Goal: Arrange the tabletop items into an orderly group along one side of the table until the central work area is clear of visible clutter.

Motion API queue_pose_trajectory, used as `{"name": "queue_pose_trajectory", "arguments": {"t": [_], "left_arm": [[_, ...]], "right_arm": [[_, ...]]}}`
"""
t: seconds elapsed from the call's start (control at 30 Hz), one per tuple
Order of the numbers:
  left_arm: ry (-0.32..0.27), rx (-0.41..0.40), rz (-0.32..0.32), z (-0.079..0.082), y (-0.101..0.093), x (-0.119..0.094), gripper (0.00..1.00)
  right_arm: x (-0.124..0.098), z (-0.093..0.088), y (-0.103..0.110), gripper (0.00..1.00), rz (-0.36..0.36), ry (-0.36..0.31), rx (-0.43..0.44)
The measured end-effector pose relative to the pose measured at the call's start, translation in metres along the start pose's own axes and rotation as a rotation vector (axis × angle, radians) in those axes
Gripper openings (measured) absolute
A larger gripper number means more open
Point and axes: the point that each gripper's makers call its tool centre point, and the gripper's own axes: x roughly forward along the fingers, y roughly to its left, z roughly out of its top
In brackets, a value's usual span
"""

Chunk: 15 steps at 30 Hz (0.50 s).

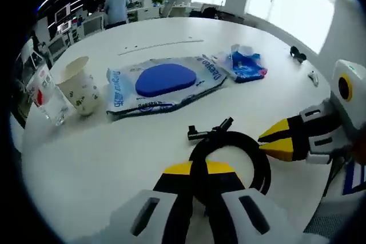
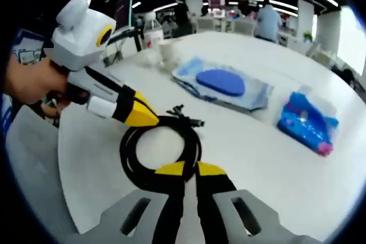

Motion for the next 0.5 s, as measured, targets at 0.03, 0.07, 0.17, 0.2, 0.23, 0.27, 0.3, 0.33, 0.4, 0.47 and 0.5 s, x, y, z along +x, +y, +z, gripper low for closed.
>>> {"name": "queue_pose_trajectory", "arguments": {"t": [0.03,0.07,0.17,0.2,0.23,0.27,0.3,0.33,0.4,0.47,0.5], "left_arm": [[-0.002,0.020,0.007,0.0003,0.0004,0.0000,0.03],[-0.006,0.027,0.014,0.0011,0.0002,0.0005,0.03],[-0.016,0.034,0.036,0.0035,0.0006,0.0020,0.03],[-0.020,0.022,0.044,0.0044,0.0017,0.0025,0.03],[-0.024,0.007,0.049,0.0050,0.0020,0.0021,0.03],[-0.028,-0.025,0.054,0.0060,0.0029,0.0029,0.03],[-0.030,-0.043,0.053,0.0063,0.0034,0.0040,0.03],[-0.029,-0.058,0.053,0.0064,0.0034,0.0044,0.03],[-0.028,-0.051,0.055,0.0062,0.0026,0.0039,0.03],[-0.030,-0.029,0.056,0.0062,0.0026,0.0038,0.03],[-0.031,-0.029,0.055,0.0059,0.0029,0.0032,0.03]], "right_arm": [[-0.0002,0.0002,-0.0003,0.07,-0.001,0.000,0.004],[-0.0008,0.0002,-0.0004,0.08,-0.001,-0.004,0.011],[-0.0037,0.0069,-0.0004,0.15,-0.016,-0.040,0.023],[-0.0032,0.0068,0.0021,0.16,-0.008,-0.037,0.040],[-0.0023,0.0061,0.0038,0.16,0.000,-0.035,0.050],[-0.0005,0.0042,0.0049,0.16,0.002,-0.027,0.055],[0.0017,-0.0006,0.0062,0.16,0.000,-0.005,0.050],[0.0022,-0.0011,0.0065,0.16,-0.002,-0.006,0.046],[0.0028,-0.0019,0.0062,0.16,-0.008,-0.006,0.036],[0.0037,-0.0005,0.0031,0.16,-0.015,-0.002,0.040],[0.0044,0.0001,0.0004,0.15,-0.023,-0.002,0.016]]}}
